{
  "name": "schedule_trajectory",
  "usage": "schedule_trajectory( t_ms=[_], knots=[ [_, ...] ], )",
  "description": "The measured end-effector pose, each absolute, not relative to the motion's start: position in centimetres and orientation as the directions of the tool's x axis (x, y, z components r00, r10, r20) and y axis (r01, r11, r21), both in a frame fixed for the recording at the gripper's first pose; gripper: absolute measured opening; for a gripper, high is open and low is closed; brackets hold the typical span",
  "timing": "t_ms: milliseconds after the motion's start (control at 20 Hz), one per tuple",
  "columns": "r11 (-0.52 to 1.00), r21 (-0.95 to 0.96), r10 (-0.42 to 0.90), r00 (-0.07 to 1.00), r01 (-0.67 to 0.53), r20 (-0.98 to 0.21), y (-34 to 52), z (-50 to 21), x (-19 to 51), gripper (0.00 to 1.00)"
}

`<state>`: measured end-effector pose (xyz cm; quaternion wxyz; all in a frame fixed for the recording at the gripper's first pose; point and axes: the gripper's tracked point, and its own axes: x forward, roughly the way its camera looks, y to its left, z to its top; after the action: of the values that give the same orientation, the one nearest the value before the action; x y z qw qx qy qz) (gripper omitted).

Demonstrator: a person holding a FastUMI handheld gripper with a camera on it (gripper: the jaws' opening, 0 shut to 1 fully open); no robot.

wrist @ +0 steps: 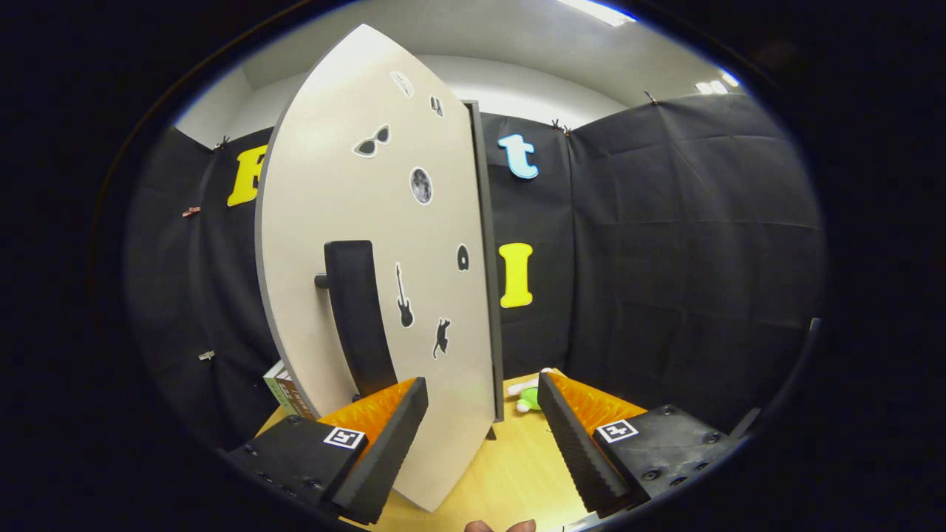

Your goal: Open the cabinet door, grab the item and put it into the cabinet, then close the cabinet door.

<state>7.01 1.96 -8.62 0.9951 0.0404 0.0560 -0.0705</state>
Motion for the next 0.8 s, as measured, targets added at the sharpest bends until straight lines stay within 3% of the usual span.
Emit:
schedule_trajectory(
  t_ms=[450,800],
  knots=[
    [0.996,0.078,0.057,0.988,-0.046,-0.141,12.1,-10.1,10.7,0.98],
    [0.992,0.07,0.117,0.985,-0.109,-0.128,14.7,-9.6,10.1,0.98]
  ],
)
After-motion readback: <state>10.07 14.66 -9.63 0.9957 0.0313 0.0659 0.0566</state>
